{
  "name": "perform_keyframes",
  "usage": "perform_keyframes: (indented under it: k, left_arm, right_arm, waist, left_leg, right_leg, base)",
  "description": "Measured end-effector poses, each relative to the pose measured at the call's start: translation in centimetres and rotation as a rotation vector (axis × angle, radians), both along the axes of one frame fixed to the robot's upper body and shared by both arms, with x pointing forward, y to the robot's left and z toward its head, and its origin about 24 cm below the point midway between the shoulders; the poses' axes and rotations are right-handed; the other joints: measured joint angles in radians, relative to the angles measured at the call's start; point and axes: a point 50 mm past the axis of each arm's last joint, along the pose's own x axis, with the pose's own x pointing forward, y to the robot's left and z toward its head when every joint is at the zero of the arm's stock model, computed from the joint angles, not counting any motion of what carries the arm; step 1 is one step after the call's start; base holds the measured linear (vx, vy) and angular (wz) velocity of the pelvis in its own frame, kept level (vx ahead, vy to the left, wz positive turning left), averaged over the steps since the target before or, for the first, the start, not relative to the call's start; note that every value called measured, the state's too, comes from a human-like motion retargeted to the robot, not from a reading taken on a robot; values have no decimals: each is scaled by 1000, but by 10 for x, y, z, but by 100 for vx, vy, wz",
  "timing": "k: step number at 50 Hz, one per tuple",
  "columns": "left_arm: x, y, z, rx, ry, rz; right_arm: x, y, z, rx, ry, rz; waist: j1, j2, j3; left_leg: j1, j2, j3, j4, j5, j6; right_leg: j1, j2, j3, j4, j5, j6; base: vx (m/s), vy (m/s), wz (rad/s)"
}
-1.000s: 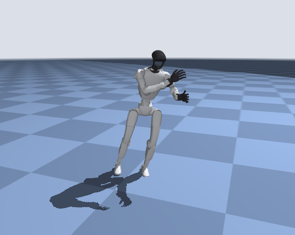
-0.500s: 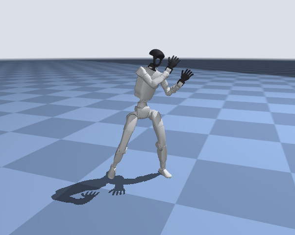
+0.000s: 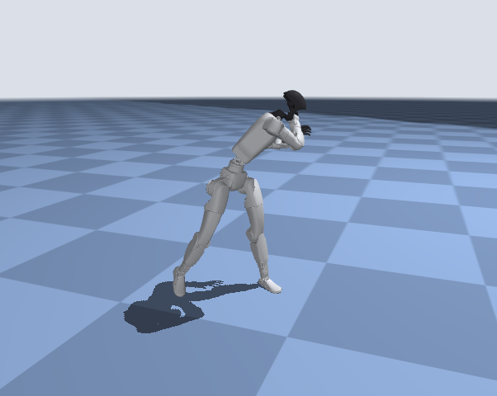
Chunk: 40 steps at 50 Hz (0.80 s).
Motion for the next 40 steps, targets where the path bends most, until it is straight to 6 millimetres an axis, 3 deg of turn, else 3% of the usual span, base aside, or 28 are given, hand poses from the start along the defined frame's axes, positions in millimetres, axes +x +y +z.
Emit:
perform_keyframes:
  k: [5, 10, 13, 15, 18, 21, 24, 27, 30, 33, 37, 40]
  left_arm:
    - [49, 5, -79, -308, 308, -169]
    - [81, -18, -156, -659, 531, -348]
    - [102, -44, -181, -803, 635, -464]
    - [122, -65, -186, -845, 700, -556]
    - [159, -99, -175, -804, 800, -708]
    - [194, -131, -154, -669, 939, -801]
    - [221, -156, -131, -453, 1109, -763]
    - [238, -171, -100, -199, 1221, -623]
    - [246, -184, -62, 33, 1231, -476]
    - [244, -196, -11, 245, 1135, -364]
    - [230, -213, 53, 473, 977, -281]
    - [215, -227, 87, 585, 873, -284]
  right_arm:
    - [64, 24, -35, -181, 130, -234]
    - [127, 32, -86, -407, 331, -425]
    - [171, 26, -114, -492, 426, -612]
    - [201, 16, -124, -525, 447, -767]
    - [248, -7, -125, -549, 498, -988]
    - [293, -42, -118, -533, 703, -1146]
    - [329, -85, -113, -418, 1020, -1213]
    - [349, -122, -106, -196, 1320, -1172]
    - [355, -143, -97, 68, 1565, -1003]
    - [349, -149, -71, 297, 1680, -735]
    - [324, -152, -21, 499, 1613, -415]
    - [301, -160, 15, 585, 1452, -329]
  waist:
    - [-45, 47, 15]
    - [-119, 44, 15]
    - [-178, 0, 15]
    - [-224, -35, 15]
    - [-302, -78, 15]
    - [-388, -105, 15]
    - [-488, -118, 15]
    - [-623, -119, 11]
    - [-800, -111, -52]
    - [-984, -91, -156]
    - [-1171, -52, -318]
    - [-1249, 3, -439]
  left_leg:
    - [-86, 40, 5, -27, 41, -33]
    - [-161, 82, 70, -46, 77, -84]
    - [-199, 87, 144, -46, 94, -107]
    - [-214, 93, 199, -46, 107, -122]
    - [-211, 121, 276, -46, 127, -142]
    - [-168, 161, 350, -42, 139, -158]
    - [-94, 201, 421, -2, 124, -165]
    - [8, 237, 493, 57, 101, -163]
    - [98, 267, 568, 112, 91, -151]
    - [171, 287, 653, 153, 95, -134]
    - [267, 285, 773, 176, 108, -118]
    - [332, 247, 800, 181, 93, -116]
  right_leg:
    - [-108, 5, 8, 49, -90, 38]
    - [-201, -89, -192, 41, -225, -12]
    - [-267, -141, -300, 3, -213, -31]
    - [-313, -162, -327, -9, -214, -40]
    - [-378, -166, -271, -1, -239, -47]
    - [-427, -148, -173, 23, -244, -43]
    - [-429, -123, -101, 45, -237, -33]
    - [-368, -93, -54, 39, -238, -22]
    - [-289, -55, -16, -10, -228, -12]
    - [-232, -20, 28, -89, -201, 4]
    - [-196, 10, 121, -203, -161, 44]
    - [-189, 20, 207, -283, -131, 85]
  base:
    - [-24, -6, -26]
    - [-28, -7, -81]
    - [-30, -12, -111]
    - [-30, -16, -123]
    - [-29, -20, -131]
    - [-24, -23, -133]
    - [-14, -25, -131]
    - [0, -24, -113]
    - [14, -20, -102]
    - [25, -15, -114]
    - [31, -10, -153]
    - [33, -5, -184]
